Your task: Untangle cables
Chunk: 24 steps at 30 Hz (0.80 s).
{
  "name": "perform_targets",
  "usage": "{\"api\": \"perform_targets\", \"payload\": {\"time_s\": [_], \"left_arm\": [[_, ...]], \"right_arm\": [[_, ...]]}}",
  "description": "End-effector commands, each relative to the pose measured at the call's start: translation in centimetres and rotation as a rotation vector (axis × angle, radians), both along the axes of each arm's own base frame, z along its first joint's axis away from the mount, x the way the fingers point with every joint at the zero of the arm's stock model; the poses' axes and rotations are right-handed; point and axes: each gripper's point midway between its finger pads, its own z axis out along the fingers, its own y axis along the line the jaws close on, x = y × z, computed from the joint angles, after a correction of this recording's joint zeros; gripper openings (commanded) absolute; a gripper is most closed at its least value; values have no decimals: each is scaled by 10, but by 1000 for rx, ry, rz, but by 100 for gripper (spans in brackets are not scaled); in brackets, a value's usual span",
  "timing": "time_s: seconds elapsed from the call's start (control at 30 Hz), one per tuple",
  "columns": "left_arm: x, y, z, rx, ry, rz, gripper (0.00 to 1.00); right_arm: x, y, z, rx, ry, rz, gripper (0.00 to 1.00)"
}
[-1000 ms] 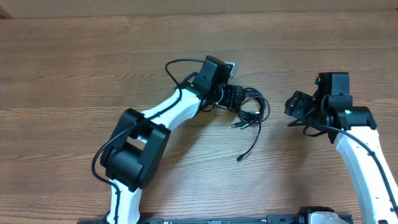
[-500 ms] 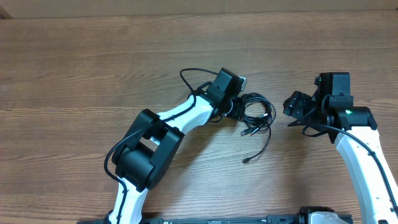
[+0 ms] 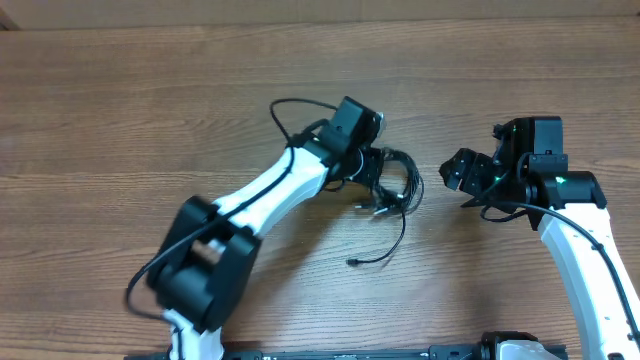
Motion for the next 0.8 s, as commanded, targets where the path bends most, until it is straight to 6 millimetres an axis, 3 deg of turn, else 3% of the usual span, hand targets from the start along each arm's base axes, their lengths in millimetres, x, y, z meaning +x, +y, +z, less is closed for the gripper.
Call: {"api": "perform_targets", "payload": {"time_s": [0.0,0.13,0.27,0.37,0.63,0.7,0.77], "left_arm": [[-4,6,57,-47,-89,-14,4],[-17,12,71,-46,-73,-21,4],[-22,15,70,-35,-55,-21,4],[-22,15,71,-38,-54,-23,4],[-27,10,79,-77,-46,-47,4],[-28,11,88,-89,-64,-48,4],[-30,12,95,-95,-75,-47,4]], "right_arm": [[3,28,4,62,-23,151,84],[9,53,-7,59,-25,248,86],[16,69,-11,60,-48,293,73],[18,74,-12,60,-52,306,65],[11,72,-30,52,-4,303,64],[12,72,-39,53,11,302,49],[13,72,-41,52,12,302,26]]}}
